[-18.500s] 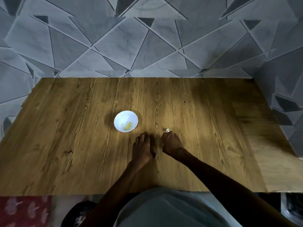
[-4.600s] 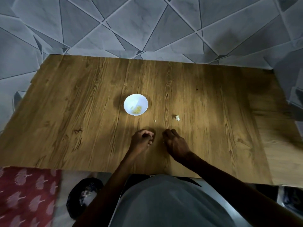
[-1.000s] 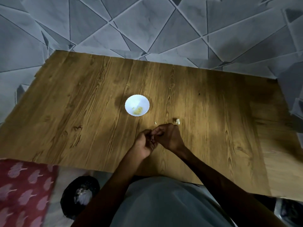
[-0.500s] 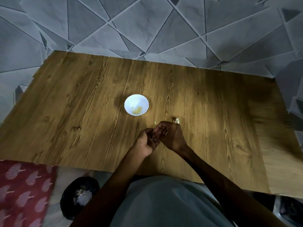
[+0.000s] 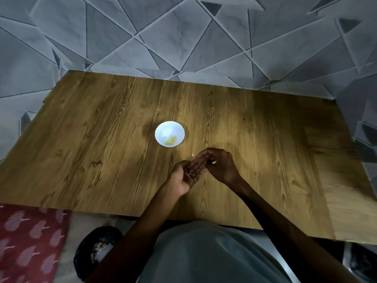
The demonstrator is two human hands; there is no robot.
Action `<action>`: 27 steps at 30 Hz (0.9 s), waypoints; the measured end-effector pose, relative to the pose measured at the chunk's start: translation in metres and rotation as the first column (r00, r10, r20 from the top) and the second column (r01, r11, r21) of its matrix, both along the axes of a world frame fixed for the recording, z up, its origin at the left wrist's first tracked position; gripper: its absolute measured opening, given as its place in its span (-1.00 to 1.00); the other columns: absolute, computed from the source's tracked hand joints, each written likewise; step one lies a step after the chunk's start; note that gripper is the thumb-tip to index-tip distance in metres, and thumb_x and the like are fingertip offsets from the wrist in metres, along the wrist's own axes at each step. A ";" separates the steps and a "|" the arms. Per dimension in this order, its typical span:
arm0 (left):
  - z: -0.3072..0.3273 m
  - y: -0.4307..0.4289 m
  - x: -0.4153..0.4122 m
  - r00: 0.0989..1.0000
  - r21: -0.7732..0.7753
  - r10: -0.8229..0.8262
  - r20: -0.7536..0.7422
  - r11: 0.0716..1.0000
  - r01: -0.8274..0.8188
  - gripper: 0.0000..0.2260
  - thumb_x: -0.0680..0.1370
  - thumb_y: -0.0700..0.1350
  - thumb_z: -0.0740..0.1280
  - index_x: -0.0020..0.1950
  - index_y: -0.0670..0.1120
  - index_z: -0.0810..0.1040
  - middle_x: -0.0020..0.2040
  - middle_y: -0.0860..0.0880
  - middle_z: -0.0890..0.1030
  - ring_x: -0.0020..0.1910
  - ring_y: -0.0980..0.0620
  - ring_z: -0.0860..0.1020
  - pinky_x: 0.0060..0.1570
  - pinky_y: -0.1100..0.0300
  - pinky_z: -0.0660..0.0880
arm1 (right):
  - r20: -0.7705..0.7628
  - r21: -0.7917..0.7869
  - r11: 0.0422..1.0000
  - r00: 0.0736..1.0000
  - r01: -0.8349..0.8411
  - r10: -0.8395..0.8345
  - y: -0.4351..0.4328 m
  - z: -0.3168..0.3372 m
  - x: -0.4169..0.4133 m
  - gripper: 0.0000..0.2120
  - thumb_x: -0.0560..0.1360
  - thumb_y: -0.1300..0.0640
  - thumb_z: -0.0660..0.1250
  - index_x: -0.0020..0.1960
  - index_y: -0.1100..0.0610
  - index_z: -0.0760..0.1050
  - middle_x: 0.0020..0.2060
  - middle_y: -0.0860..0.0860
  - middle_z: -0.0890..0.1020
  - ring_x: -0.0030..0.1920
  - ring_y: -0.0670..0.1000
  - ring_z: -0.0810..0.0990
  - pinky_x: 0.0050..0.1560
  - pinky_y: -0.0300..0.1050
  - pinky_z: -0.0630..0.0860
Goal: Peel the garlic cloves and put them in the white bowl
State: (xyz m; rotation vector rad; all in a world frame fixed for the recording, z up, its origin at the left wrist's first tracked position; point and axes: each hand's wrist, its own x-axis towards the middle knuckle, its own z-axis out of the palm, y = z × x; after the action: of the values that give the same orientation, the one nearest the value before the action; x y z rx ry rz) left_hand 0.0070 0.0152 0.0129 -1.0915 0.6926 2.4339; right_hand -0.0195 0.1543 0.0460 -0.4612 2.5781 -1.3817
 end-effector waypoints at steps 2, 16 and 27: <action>0.000 0.001 0.001 1.000 0.015 -0.001 -0.012 1.000 0.001 -0.65 0.64 -0.19 0.05 -0.02 -0.33 0.59 -0.13 -0.25 0.69 -0.21 -0.09 0.70 0.08 0.01 0.53 | 0.092 -0.053 0.998 0.995 0.039 -0.034 0.002 0.002 0.001 -0.64 0.40 0.53 0.26 -0.02 0.18 0.66 -0.19 -0.07 0.69 -0.20 -0.31 0.64 -0.18 -0.46 0.48; -0.001 -0.015 0.005 1.000 -0.001 -0.005 -0.005 1.000 0.005 -0.69 0.67 -0.16 0.06 0.09 -0.26 0.56 0.11 -0.21 0.63 0.02 -0.09 0.60 0.12 0.06 0.47 | 0.544 -0.197 0.939 0.828 0.281 -0.134 0.035 -0.028 -0.001 -0.82 0.54 0.34 0.31 0.09 0.21 0.62 -0.05 0.12 0.69 -0.04 0.05 0.66 -0.10 -0.15 0.60; -0.022 -0.067 0.035 0.991 -0.049 0.106 0.078 0.994 -0.103 -0.69 0.68 -0.16 0.03 0.08 -0.27 0.54 0.35 -0.19 0.50 0.31 -0.10 0.48 0.22 0.05 0.45 | -0.151 0.638 0.769 0.974 -0.037 0.171 0.009 -0.082 0.043 -0.57 0.37 0.39 0.43 0.23 0.29 0.53 0.19 0.19 0.54 0.12 0.22 0.53 -0.11 0.05 0.63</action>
State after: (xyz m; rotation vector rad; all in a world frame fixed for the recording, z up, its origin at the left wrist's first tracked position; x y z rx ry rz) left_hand 0.0425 -0.0516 -0.0092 -1.2658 0.6826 2.4564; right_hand 0.0238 0.1632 -0.0356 -0.6293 2.9010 -0.3700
